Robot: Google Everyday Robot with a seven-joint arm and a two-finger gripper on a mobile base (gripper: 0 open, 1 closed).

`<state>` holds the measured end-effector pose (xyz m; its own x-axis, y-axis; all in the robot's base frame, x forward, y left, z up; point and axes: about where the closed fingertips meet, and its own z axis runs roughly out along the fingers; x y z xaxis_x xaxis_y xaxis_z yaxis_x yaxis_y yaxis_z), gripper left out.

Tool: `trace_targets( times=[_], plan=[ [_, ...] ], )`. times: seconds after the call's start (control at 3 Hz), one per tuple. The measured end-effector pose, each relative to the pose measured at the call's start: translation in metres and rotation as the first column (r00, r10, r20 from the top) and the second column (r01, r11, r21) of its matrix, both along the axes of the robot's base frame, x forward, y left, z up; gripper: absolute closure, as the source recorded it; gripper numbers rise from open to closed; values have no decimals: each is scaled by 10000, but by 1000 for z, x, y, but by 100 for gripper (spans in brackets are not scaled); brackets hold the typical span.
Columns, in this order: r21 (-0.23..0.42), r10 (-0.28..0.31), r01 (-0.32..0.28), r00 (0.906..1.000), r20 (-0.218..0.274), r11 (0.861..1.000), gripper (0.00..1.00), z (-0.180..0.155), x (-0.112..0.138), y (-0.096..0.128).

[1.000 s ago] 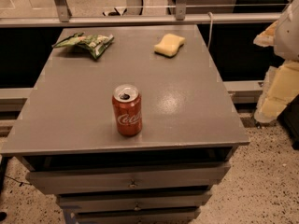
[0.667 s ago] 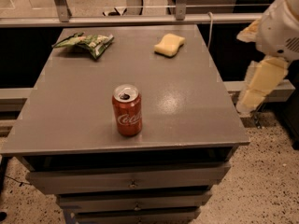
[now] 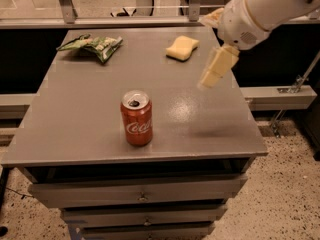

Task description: Move green jalapeno chip bag near coke can

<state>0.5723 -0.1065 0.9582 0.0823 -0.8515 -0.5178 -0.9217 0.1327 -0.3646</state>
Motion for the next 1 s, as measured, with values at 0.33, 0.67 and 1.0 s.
trace_targets(
  times=[0.33, 0.67, 1.0],
  plan=[
    [1085, 686, -757, 9954, 673, 9912, 0, -1, 43, 49],
    [2241, 978, -1163, 9909, 921, 9676, 0, -2, 70, 103],
    [2241, 980, -1165, 9909, 921, 9676, 0, -2, 70, 104]
  ],
)
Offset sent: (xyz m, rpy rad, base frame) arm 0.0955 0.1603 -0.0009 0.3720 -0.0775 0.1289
